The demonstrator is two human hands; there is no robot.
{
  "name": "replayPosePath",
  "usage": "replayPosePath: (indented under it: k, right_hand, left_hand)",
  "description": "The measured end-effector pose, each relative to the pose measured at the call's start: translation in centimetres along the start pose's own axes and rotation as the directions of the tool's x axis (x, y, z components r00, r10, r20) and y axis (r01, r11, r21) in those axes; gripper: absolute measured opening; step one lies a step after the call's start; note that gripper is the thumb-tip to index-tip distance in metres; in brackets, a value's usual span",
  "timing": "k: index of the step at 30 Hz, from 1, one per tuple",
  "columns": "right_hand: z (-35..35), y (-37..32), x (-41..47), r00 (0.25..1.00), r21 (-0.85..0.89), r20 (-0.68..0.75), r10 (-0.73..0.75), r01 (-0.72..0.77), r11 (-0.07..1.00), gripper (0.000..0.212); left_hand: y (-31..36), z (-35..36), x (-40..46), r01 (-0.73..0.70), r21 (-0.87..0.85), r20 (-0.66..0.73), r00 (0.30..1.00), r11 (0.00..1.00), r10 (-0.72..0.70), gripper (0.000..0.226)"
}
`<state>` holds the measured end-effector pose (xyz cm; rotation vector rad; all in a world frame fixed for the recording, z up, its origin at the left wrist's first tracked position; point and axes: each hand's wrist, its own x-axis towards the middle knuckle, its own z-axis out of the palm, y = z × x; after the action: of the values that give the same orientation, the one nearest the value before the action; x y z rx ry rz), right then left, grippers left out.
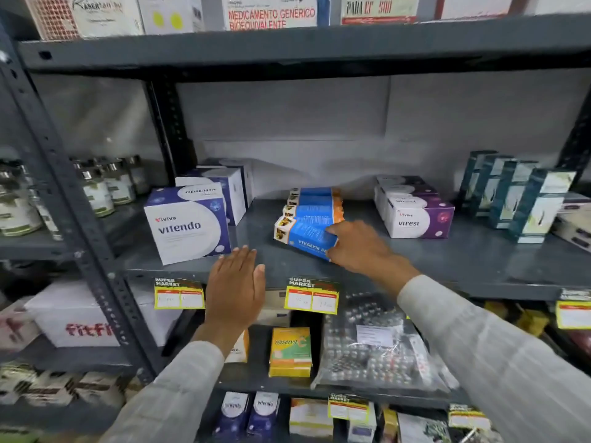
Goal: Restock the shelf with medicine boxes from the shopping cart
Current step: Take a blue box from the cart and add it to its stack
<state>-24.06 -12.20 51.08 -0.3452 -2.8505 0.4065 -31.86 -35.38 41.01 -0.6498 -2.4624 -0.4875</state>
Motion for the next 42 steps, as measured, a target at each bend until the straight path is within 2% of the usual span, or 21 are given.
replayPosePath:
  k: [4,8,11,13,15,18,20,22,24,26,28,30,33,35,37,39,42]
  right_hand:
    - [0.5,0.0,0.7,0.999,-0.007,0.018,0.028,-0.028,1.0,0.048]
    - [0.8,0.5,-0.2,1.0,0.007,-0.005,-0.027,0.027,1.0,0.049]
    - [1.3,1.7,-1.9,0.981,0.028,-0.147,-0.124,0.129,0.991,0.048]
    - [1.9,3.3,-4.0,0.93,0.038,-0.31,-0.197,0.219,0.975,0.041]
    - [2.7,5.6,-7.0,0.841,0.059,-0.486,-0.238,0.303,0.951,0.034]
    - [4.6,9.8,-12.5,0.709,0.015,-0.652,-0.269,0.367,0.93,0.024]
    - [6.5,13.5,-16.3,0.719,0.015,-0.643,-0.266,0.358,0.934,0.02]
    - [8.8,17.6,-20.0,0.796,0.061,-0.57,-0.205,0.29,0.955,0.02]
    - [11.2,21.8,-23.8,0.882,0.13,-0.462,-0.089,0.167,0.977,0.023]
    - [13.6,26.2,-27.5,0.947,0.193,-0.319,0.046,0.017,0.981,0.029]
    - [15.7,30.2,-31.0,0.968,0.269,-0.118,0.222,-0.184,0.945,0.032]
    - [17.3,33.7,-34.3,0.914,0.259,0.102,0.392,-0.405,0.877,0.033]
    - [19.6,37.6,-39.0,0.725,0.135,0.412,0.552,-0.648,0.75,0.038]
    - [21.2,39.8,-41.9,0.563,0.058,0.575,0.593,-0.751,0.658,0.044]
    - [22.7,41.2,-44.1,0.469,-0.003,0.664,0.582,-0.777,0.629,0.05]
    - [24.4,42.4,-45.2,0.43,-0.043,0.695,0.576,-0.775,0.63,0.058]
    - [27.3,44.5,-44.4,0.477,-0.037,0.684,0.552,-0.733,0.679,0.068]
  left_hand:
    - [-0.1,0.3,0.2,0.008,0.0,0.002,1.0,1.0,-0.008,0.054]
    - [-0.2,0.4,0.2,0.004,-0.017,0.027,1.0,1.0,-0.004,0.055]
    - [0.1,0.0,0.4,0.022,-0.063,0.028,0.999,0.998,-0.021,0.053]
    - [1.3,-0.7,0.0,0.077,-0.186,-0.036,0.996,0.979,-0.085,0.05]
    - [3.7,-1.2,-1.4,0.075,-0.341,-0.141,0.981,0.937,-0.13,0.045]
    - [8.7,-0.3,-5.2,-0.112,-0.453,-0.278,0.96,0.884,-0.021,0.035]
    - [12.1,1.9,-8.5,-0.21,-0.492,-0.262,0.961,0.845,0.087,0.031]
    - [15.5,5.0,-12.2,-0.246,-0.535,-0.147,0.969,0.808,0.198,0.032]
    - [18.8,8.4,-16.1,-0.239,-0.567,0.036,0.949,0.789,0.314,0.036]
    - [21.9,11.9,-19.9,-0.249,-0.561,0.216,0.877,0.79,0.429,0.038]
    - [24.9,15.1,-23.5,-0.273,-0.549,0.376,0.764,0.79,0.525,0.041]
    - [27.9,17.7,-26.4,-0.26,-0.518,0.563,0.614,0.815,0.553,0.048]
    - [31.6,21.0,-30.1,-0.231,-0.459,0.759,0.399,0.858,0.514,0.056]
    - [33.4,22.9,-32.0,-0.224,-0.427,0.821,0.309,0.876,0.48,0.056]
    - [34.6,24.7,-33.5,-0.215,-0.395,0.859,0.258,0.893,0.442,0.057]
    - [35.0,26.7,-34.7,-0.23,-0.354,0.885,0.231,0.907,0.404,0.059]
    - [35.0,28.8,-35.6,-0.281,-0.321,0.906,0.186,0.904,0.38,0.07]
